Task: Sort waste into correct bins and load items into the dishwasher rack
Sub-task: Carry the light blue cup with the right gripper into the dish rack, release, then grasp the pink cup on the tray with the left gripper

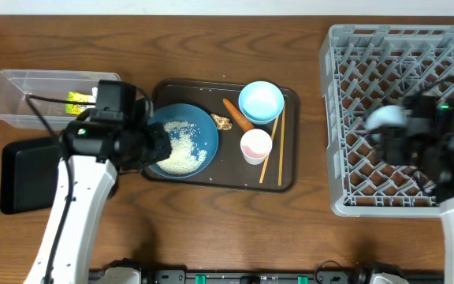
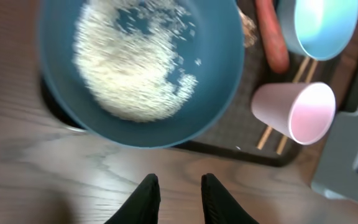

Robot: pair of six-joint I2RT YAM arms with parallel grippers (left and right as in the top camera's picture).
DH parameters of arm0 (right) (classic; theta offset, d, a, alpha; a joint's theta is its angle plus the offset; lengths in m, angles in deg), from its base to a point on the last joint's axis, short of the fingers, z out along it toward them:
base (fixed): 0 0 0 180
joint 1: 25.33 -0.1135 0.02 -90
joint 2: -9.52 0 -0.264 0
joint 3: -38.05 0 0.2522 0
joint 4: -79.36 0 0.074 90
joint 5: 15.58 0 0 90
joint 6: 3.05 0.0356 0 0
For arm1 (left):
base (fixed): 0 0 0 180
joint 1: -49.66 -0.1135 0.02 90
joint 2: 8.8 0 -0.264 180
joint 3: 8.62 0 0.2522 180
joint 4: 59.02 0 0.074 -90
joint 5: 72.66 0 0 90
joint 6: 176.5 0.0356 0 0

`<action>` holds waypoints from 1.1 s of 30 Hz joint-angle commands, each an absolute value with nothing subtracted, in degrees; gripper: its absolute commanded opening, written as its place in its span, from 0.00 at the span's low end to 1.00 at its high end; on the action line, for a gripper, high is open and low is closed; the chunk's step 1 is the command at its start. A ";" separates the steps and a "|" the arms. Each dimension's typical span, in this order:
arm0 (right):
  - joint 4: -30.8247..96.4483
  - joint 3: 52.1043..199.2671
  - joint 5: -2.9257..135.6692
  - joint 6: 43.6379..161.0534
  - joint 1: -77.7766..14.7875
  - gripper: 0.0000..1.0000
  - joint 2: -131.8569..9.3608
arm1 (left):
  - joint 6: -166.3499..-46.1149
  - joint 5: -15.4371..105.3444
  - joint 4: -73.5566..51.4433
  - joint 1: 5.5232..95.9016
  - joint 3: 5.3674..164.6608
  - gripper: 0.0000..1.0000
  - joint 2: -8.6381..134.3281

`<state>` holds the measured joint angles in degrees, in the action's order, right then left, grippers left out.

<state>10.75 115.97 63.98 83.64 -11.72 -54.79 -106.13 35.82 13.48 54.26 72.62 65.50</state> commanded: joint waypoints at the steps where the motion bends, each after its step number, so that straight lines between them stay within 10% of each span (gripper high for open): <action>1: 9.94 118.59 71.13 86.28 -5.80 0.42 -55.40 | -105.11 32.67 13.96 53.91 73.15 0.24 64.69; 13: 9.74 118.86 73.51 92.38 14.57 0.45 -67.40 | -105.13 32.69 14.96 53.91 73.15 0.24 64.78; 26: 17.17 118.86 69.46 93.17 16.27 0.54 -79.55 | -105.13 32.69 15.16 53.91 73.15 0.24 64.80; 33: 19.93 118.88 67.08 95.24 16.30 0.99 -80.65 | -105.15 32.69 15.18 53.91 73.15 0.27 64.80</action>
<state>19.36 117.98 69.53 93.58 15.86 -80.82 -105.92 33.44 14.90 54.20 72.62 64.95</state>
